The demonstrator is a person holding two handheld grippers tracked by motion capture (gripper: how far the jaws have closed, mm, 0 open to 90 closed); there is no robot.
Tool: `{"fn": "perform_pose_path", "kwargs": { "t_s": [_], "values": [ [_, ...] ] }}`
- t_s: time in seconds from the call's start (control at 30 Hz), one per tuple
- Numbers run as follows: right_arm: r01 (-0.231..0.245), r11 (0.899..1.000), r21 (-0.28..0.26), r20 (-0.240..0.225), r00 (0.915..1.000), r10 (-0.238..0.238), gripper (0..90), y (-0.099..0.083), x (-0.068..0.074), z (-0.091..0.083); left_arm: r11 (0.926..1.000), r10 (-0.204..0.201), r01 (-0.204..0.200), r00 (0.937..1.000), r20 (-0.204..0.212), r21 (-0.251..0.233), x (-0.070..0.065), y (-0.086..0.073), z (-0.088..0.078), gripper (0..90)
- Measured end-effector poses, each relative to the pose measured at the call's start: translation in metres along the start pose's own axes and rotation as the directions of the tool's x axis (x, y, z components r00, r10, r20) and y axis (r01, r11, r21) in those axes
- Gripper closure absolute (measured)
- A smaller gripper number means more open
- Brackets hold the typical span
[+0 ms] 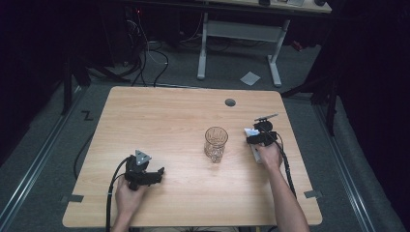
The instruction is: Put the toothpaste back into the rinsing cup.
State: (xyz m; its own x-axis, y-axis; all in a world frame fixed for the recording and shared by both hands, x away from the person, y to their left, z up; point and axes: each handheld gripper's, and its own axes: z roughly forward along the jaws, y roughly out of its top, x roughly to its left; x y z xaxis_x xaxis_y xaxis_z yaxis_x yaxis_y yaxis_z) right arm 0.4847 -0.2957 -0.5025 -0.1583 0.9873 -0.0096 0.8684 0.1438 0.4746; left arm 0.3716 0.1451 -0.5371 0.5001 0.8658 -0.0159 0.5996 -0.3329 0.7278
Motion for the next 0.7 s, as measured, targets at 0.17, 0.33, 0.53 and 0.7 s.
{"fn": "perform_pose_path", "kwargs": {
  "t_s": [0.17, 0.33, 0.53, 0.7],
  "values": [
    [0.015, 1.000, 0.005, 0.001, 0.9999, -0.015, 44.1, -0.0008, 0.0007, 0.0014, 1.0000, 0.000, 0.000, 1.0000, 0.000, 0.000, 0.0000, 0.0000, 0.0000, 14.8],
    [0.036, 0.999, 0.011, -0.012, 0.9993, -0.036, 47.9, -0.0014, 0.0013, 0.0002, 1.0000, 0.000, 0.000, 1.0000, 0.000, 0.000, 0.0000, 0.0000, 0.0000, 14.8],
    [0.068, 0.998, 0.012, -0.037, 0.9970, -0.068, 57.4, -0.0007, 0.0008, -0.0025, 1.0000, 0.000, 0.000, 1.0000, 0.000, 0.000, 0.0000, 0.0000, 0.0000, 14.8],
    [0.112, 0.994, 0.009, -0.023, 0.9935, -0.112, 63.2, -0.0003, 0.0038, -0.0060, 1.0000, 0.000, 0.000, 1.0000, 0.000, 0.000, -0.0001, 0.0000, 0.0000, 14.8]
  ]
}}
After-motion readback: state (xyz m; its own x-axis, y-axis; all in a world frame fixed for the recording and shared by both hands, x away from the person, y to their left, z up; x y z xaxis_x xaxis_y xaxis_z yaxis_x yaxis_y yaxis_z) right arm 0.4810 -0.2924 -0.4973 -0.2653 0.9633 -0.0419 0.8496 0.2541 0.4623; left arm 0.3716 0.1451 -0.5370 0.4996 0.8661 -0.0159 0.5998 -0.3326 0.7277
